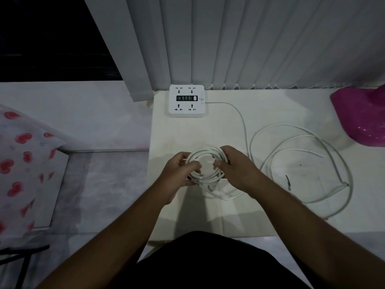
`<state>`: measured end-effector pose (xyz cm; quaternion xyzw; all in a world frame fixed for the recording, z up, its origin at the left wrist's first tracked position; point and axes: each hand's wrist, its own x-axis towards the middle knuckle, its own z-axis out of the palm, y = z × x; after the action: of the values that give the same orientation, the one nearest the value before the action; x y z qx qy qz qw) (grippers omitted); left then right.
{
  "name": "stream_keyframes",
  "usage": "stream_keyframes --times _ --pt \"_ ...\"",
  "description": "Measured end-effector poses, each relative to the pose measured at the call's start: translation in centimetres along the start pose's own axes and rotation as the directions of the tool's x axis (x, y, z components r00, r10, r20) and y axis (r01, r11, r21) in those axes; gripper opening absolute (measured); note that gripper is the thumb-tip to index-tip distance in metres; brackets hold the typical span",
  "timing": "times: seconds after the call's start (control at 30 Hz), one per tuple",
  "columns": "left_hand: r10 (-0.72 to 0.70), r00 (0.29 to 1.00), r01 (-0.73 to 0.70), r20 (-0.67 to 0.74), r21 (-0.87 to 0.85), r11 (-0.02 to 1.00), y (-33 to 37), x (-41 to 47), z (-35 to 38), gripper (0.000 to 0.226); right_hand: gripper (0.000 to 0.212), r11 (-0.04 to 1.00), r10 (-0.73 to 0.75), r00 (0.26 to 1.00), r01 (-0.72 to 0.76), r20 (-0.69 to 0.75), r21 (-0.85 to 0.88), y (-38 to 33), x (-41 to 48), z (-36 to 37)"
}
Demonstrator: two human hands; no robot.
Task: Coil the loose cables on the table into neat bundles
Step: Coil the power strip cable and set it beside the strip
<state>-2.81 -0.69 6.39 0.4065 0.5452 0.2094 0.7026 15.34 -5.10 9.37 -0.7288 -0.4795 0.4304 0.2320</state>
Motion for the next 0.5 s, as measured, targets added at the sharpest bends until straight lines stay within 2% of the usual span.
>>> stream_keyframes --times 0.1,0.23,0.37,0.5 --pt "-0.013 1.0 0.012 -0.016 -0.075 0.997 -0.2 0.2 0.4 0.023 0.008 0.999 -0.007 0.995 0.012 -0.097 0.05 -0.1 0.2 0.4" --pt "-0.008 0.999 0.005 -0.053 -0.065 0.998 -0.1 0.5 0.8 0.018 0.013 0.992 0.023 0.98 0.002 -0.195 0.13 0.0 0.1 1.3" --pt "-0.044 0.998 0.046 -0.035 0.059 0.997 0.0 0.8 0.7 0.013 0.017 0.971 0.128 0.983 -0.098 -0.129 0.219 0.4 -0.2 1.9" --pt "-0.146 0.983 0.114 0.114 0.247 0.962 1.0 1.2 -0.4 0.022 0.021 0.969 0.141 0.988 -0.126 -0.06 0.215 0.8 -0.6 1.7"
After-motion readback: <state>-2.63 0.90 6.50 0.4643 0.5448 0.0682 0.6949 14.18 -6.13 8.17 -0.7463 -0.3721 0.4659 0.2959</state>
